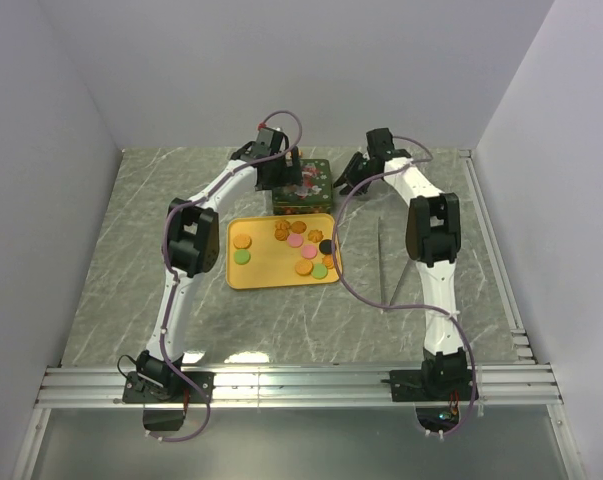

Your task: Pack the cookies

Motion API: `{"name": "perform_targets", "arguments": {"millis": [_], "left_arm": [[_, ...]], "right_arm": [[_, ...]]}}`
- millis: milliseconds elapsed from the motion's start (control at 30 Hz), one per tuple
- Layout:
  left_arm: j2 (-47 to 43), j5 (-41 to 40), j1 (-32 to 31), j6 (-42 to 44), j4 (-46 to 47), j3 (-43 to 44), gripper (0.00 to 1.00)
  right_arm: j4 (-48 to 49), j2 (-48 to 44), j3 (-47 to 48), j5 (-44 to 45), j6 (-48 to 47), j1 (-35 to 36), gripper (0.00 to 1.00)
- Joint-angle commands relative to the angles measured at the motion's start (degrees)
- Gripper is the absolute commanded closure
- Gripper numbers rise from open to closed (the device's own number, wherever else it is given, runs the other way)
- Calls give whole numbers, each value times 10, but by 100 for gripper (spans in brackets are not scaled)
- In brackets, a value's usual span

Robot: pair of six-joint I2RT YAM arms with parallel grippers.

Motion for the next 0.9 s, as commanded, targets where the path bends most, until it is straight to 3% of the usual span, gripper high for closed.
{"name": "perform_targets", "arguments": {"millis": [0, 133, 267, 300, 400, 600, 867], "left_arm": [[23, 5, -22, 28, -64, -23, 2], [22, -12, -22, 29, -66, -23, 2], [24, -12, -22, 29, -68, -20, 2], [24, -13, -22, 29, -69, -18, 2], [25, -14, -21, 29, -71, -16, 2], [24, -16, -21, 30, -73, -17, 2], [17, -20, -22, 32, -72, -22, 2]], "right_arm": [[-19, -83, 36, 55, -22, 1, 59], [13, -111, 38, 32, -19, 2, 62], [69, -126, 21, -63, 5, 14, 78], [82, -128, 16, -82, 23, 19, 88], [162, -129, -21, -162, 84, 23, 100], [360, -94, -128, -255, 209, 24, 100], [279, -69, -215, -203, 143, 20, 100]]}}
